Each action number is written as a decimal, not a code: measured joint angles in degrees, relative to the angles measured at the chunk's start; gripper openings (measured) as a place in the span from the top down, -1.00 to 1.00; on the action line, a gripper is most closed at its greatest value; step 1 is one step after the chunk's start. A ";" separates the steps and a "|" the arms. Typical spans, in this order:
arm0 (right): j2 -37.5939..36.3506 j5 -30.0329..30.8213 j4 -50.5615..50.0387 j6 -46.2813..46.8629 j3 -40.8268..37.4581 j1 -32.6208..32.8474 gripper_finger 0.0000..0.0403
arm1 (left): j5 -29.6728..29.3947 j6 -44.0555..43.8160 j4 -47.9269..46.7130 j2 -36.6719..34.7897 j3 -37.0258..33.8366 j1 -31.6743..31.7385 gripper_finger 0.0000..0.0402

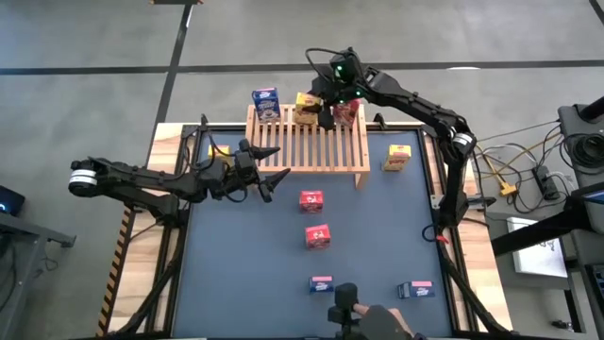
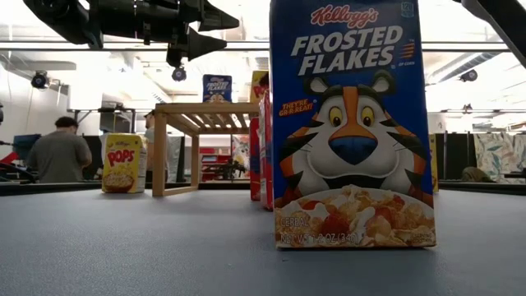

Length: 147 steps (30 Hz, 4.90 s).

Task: Stack cereal on shelf
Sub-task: Put the bottom yellow cereal box on the shelf, then put the left yellow cereal box on the shelf aligned with the other yellow cereal box

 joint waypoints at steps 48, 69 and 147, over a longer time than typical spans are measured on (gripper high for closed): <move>0.86 -1.52 2.57 2.61 0.72 0.63 -0.31 | 0.00 0.00 0.02 0.00 0.00 0.02 -0.63; -6.11 -0.93 2.36 3.34 0.70 0.91 -0.43 | 0.01 0.00 0.02 0.00 0.00 0.01 -0.63; -55.40 -0.69 34.02 17.16 -61.88 11.16 -0.29 | -7.58 -1.87 2.24 -1.35 0.00 -0.17 -0.63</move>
